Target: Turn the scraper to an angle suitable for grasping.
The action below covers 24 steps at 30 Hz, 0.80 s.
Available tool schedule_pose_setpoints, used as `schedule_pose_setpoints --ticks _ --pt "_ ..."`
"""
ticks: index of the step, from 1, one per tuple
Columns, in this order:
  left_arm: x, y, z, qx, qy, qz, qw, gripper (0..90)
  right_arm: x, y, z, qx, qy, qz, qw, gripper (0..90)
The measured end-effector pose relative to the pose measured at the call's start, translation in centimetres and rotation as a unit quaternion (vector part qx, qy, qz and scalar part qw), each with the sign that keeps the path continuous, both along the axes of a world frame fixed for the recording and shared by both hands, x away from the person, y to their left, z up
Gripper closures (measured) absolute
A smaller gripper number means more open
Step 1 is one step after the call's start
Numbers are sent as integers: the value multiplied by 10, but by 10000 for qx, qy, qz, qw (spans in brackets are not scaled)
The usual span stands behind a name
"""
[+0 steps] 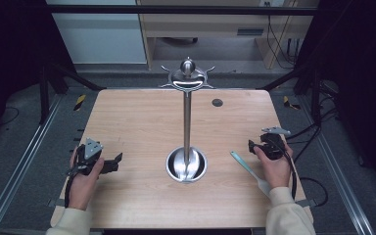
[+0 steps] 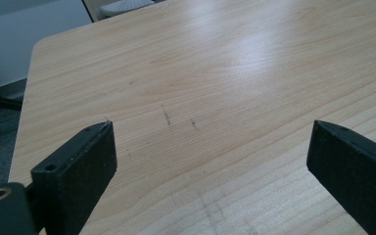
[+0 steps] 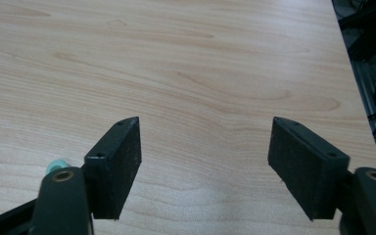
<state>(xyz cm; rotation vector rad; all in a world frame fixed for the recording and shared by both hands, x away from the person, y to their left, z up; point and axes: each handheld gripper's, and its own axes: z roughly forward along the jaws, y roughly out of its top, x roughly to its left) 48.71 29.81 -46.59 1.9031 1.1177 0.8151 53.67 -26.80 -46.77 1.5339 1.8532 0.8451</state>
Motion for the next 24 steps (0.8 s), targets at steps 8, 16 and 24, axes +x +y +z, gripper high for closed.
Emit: schedule_pose_setpoints --ticks 8,16,24 --pt "0 -1 0 17 4 -3 10000 42 -4 1 5 10 -86 2 10000 340" --pt "0 -1 0 17 7 -6 10000 43 -4 5 3 -129 38 252 9996 566" --pt "0 -1 0 33 32 -16 10000 43 -3 13 -4 -401 303 689 9964 796"
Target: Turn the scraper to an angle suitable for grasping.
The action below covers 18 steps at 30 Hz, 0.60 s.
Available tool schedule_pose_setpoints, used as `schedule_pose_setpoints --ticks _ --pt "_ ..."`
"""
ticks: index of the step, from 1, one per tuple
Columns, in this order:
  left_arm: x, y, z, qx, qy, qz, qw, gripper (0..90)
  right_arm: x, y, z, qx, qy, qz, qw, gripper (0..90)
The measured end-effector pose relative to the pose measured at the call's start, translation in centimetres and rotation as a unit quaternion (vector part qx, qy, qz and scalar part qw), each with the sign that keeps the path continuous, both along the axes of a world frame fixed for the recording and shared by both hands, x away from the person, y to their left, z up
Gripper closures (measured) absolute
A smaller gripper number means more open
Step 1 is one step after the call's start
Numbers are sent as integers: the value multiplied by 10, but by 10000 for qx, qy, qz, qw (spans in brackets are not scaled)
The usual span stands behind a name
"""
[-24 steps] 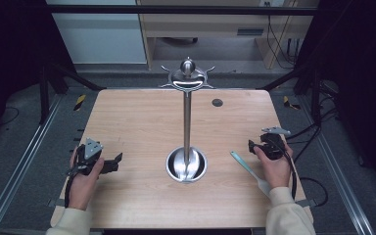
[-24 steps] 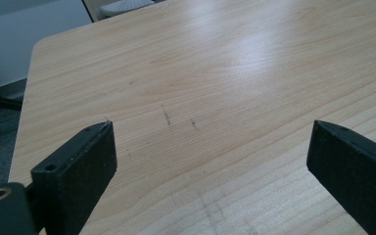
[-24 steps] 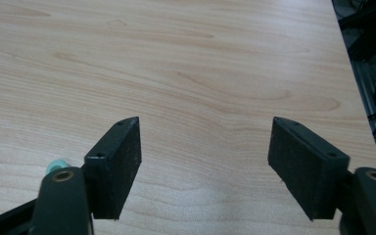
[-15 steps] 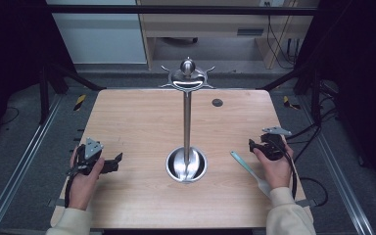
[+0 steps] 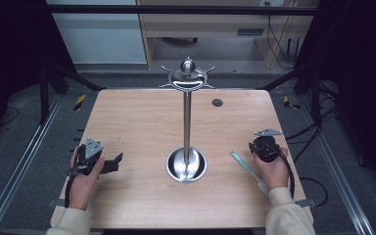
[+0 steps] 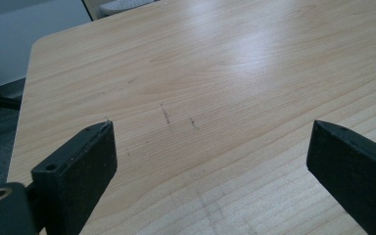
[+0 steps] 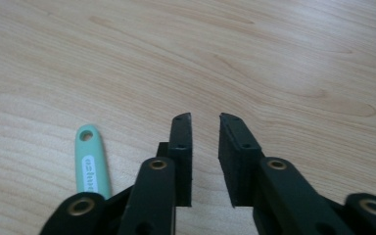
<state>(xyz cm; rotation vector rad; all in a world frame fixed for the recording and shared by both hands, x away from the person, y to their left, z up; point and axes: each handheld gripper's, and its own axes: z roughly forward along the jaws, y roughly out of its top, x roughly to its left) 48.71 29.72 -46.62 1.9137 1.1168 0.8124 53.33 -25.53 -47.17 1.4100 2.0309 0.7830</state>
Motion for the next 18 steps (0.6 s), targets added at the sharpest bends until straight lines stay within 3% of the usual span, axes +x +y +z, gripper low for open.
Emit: schedule_pose_setpoints --ticks 7,18 --pt "1 0 0 -26 -12 8 10000 44 -1 5 -2 -62 54 227 9997 896" --pt "0 -1 -1 27 26 -13 10000 44 -1 14 -7 -64 264 547 9981 900"
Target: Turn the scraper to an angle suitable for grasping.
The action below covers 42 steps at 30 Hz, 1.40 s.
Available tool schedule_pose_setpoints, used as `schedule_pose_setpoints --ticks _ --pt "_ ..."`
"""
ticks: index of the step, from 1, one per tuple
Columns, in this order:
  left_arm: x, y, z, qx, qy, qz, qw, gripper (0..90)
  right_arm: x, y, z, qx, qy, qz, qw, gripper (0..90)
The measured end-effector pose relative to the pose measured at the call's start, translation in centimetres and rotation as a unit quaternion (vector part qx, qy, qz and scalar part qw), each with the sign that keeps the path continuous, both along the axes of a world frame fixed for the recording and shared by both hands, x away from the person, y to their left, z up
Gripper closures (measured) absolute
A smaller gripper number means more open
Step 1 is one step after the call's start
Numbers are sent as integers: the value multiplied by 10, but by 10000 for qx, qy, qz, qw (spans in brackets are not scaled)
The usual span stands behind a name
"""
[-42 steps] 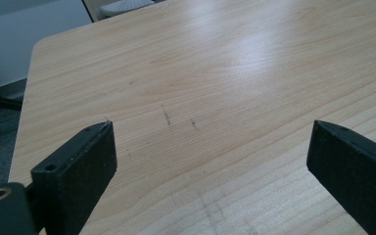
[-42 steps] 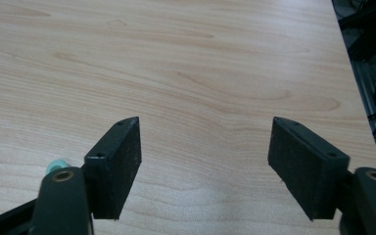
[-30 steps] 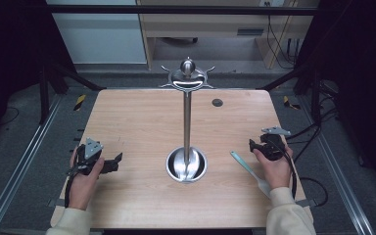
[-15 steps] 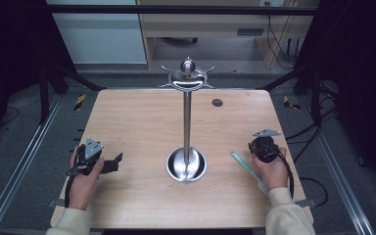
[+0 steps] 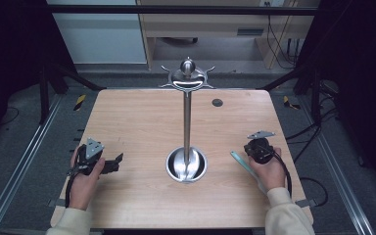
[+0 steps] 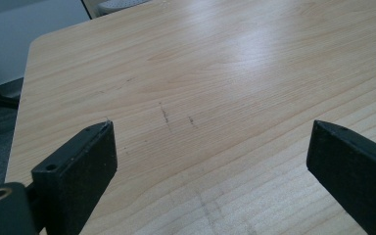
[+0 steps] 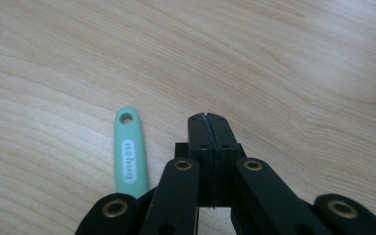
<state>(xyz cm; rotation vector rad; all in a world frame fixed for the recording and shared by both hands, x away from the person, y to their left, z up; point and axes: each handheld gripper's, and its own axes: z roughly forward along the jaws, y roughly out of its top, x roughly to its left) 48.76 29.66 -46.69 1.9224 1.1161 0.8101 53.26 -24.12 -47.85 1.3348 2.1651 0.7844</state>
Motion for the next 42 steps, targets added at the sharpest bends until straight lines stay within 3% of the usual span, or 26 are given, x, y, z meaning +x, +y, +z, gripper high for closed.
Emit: schedule_pose_setpoints --ticks 8,16,27,36,42 --pt "0 0 0 15 8 -5 10000 44 0 9 -4 -135 201 242 9994 900" --pt "0 0 0 23 9 -2 10000 44 0 14 -3 -246 474 217 9983 900" --pt "0 0 0 30 5 -7 10000 44 0 17 -6 -278 570 278 9976 900" --pt "0 0 0 24 13 -14 10000 44 -3 23 -5 -248 626 548 9962 900" --pt "0 1 0 18 -2 15 10000 44 -10 32 -4 -269 725 902 9929 900"
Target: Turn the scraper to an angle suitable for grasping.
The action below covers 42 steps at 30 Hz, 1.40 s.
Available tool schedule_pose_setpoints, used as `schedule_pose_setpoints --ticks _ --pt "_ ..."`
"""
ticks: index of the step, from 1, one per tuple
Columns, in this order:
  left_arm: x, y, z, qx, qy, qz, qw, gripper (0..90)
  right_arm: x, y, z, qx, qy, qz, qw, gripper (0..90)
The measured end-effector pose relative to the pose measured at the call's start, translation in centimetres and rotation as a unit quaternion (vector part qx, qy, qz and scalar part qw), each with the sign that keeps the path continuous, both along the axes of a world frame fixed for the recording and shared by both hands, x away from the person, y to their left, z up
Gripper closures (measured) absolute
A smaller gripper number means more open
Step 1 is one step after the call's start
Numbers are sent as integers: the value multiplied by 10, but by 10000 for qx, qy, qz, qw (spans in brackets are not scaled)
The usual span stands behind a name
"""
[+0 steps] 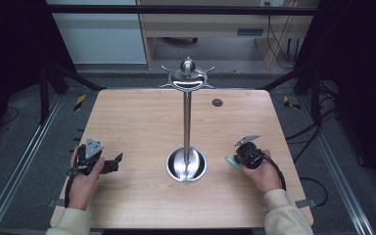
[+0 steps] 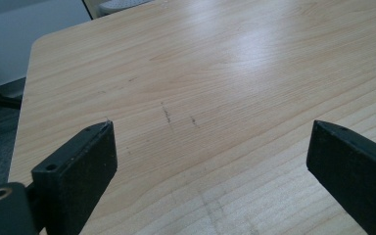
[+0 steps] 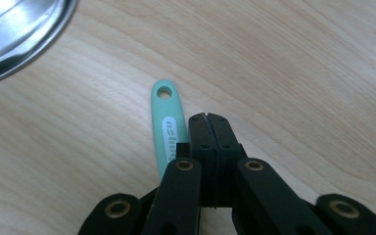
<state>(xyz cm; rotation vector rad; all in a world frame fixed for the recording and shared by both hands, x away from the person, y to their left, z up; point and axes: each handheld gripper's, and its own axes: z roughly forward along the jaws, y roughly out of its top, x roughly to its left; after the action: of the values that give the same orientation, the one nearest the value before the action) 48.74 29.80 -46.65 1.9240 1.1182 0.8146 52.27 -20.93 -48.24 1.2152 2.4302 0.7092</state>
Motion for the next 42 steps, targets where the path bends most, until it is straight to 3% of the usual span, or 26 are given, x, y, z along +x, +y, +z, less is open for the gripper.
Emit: schedule_pose_setpoints --ticks 9,14,20,22,24,28,30,33,36,38,42 --pt "0 0 0 -2 11 -5 10000 44 -17 12 2 -59 192 579 9981 900" --pt "0 1 0 -11 -2 4 10000 44 -21 16 4 -62 130 736 9972 900" --pt "0 -1 -1 30 22 -12 10000 44 -26 19 22 -110 79 906 9958 900" --pt "-1 -2 -2 52 34 -28 10000 44 -26 22 33 -424 133 1095 9930 900" --pt "-1 -3 -1 59 25 -31 10000 44 -25 22 37 -510 169 1176 9916 895" --pt "-1 -5 -2 105 51 -105 9999 43 -20 27 47 -881 527 1444 9842 856" --pt "-1 -6 -2 127 54 -120 9998 43 -19 28 46 -932 616 1478 9827 846" --pt "0 -8 -2 115 49 -144 9998 43 -13 30 41 -1153 871 1608 9764 801" --pt "0 -8 -2 115 52 -153 9998 43 -12 31 38 -1193 994 1636 9742 765" --pt "0 -8 -2 115 62 -164 9998 43 -11 32 32 -1279 1182 1719 9696 734" --pt "0 -9 -3 132 70 -189 9997 43 -9 33 26 -1283 1281 1816 9665 696"
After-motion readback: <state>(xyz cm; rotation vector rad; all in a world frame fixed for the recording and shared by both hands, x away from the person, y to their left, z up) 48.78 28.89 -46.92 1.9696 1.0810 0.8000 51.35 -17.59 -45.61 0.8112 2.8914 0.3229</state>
